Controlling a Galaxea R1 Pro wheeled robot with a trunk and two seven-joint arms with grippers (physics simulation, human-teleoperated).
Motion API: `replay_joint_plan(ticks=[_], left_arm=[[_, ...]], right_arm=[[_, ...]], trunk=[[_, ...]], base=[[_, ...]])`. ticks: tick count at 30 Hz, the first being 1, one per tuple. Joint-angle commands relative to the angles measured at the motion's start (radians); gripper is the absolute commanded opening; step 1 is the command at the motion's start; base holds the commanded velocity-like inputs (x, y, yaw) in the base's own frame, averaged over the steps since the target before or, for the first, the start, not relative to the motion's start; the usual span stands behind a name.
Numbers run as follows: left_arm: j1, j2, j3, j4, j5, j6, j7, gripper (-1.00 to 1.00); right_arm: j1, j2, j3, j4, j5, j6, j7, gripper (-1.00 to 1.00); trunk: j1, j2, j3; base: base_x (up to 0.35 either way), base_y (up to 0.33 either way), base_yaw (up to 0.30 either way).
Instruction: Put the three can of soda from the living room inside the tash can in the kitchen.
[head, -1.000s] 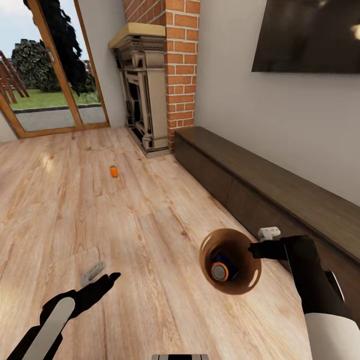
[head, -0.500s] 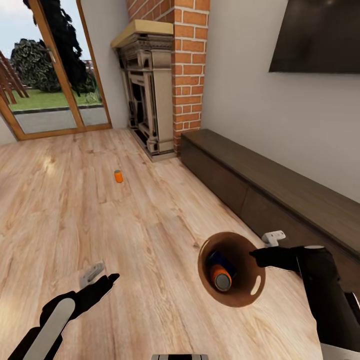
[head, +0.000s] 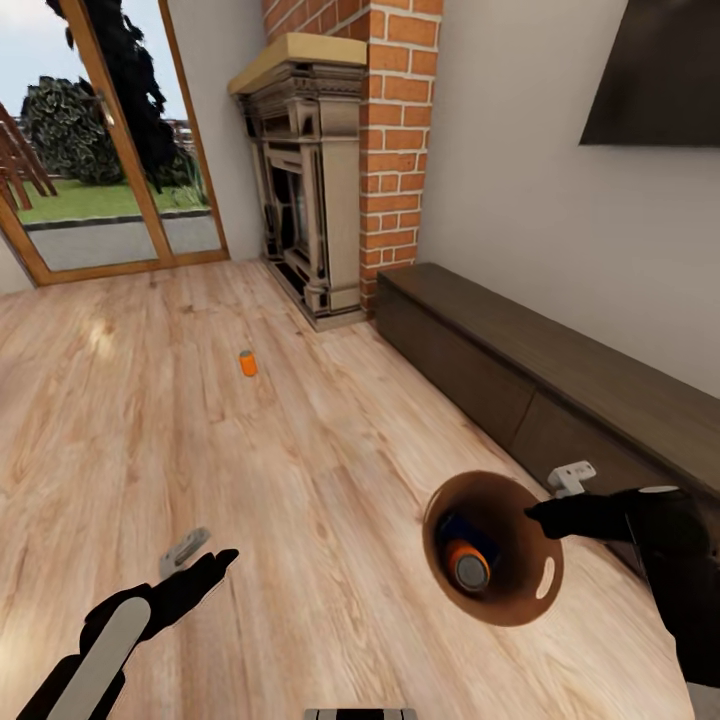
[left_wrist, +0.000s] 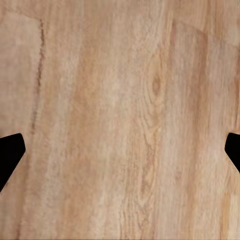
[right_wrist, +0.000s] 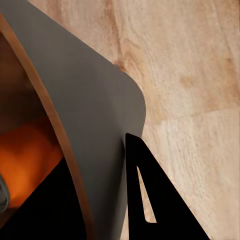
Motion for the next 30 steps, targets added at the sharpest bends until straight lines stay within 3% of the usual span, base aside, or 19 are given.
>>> replay_joint_plan(ticks=[1, 8, 30], left_arm=[[0.000, 0.000, 0.000, 0.000, 0.000, 0.000, 0.000, 1.00], [0.000, 0.000, -0.001, 0.003, 0.000, 0.000, -0.001, 1.00], [0.000, 0.000, -0.003, 0.006, -0.003, -0.002, -0.001, 1.00]], right_arm=[[-0.004, 0.000, 0.002, 0.021, -0.019, 0.007, 0.002, -1.00], [-0.051, -0.001, 0.005, 0.159, -0.018, 0.007, 0.002, -1.00], [-0.042, 0.006, 0.004, 0.137, -0.022, 0.007, 0.002, -1.00]], trunk=[[0.000, 0.000, 0.000], [0.000, 0.000, 0.000], [0.000, 0.000, 0.000]], base=[[0.274, 0.254, 0.000], [0.277, 0.251, 0.000], [0.297, 0.212, -0.001]])
